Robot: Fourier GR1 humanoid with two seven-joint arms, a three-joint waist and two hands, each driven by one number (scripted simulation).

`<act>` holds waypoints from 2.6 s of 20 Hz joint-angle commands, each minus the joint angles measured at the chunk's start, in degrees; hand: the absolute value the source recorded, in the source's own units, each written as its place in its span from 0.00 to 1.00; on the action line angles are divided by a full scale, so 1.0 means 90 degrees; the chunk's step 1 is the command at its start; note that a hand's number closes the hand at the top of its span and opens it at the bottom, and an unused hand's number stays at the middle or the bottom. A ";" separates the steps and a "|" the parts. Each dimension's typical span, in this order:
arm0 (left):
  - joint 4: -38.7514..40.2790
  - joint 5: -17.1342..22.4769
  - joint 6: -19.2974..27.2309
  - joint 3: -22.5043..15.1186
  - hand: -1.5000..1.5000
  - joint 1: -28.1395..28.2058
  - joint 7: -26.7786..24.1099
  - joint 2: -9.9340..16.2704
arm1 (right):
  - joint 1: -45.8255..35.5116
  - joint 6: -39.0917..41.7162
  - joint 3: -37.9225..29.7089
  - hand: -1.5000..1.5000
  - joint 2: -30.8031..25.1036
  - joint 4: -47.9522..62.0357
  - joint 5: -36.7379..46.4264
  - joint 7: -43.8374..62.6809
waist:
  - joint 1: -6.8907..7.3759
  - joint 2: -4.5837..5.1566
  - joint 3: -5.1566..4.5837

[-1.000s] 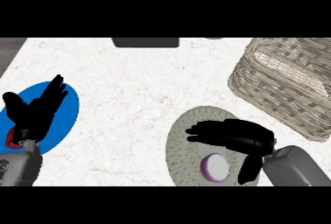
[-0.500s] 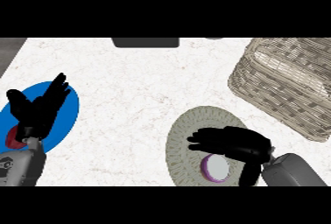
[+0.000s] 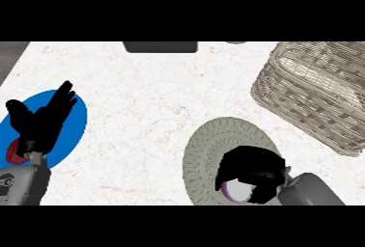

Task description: Pick the can from the placemat and place it in the basket

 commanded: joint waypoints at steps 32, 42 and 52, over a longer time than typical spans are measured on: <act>0.0207 0.0052 -0.0302 0.0142 0.50 -0.0331 0.0078 0.0019 | -0.2024 -0.6541 0.1239 1.00 0.2439 -0.0804 0.0362 1.0752 | 0.0164 -0.0017 -0.0010; 0.0009 -0.0158 -0.0094 0.0081 0.50 -0.0170 0.0260 -0.0022 | -0.4376 -0.4882 0.0065 1.00 0.2437 -0.0359 0.1147 1.2681 | 0.0091 -0.0002 -0.0001; -0.0235 -0.0153 0.0024 0.0095 0.50 -0.0149 0.0322 -0.0155 | -0.5447 -0.4512 -0.1726 1.00 0.2312 0.0802 0.1428 1.2012 | 0.0039 0.0008 0.0008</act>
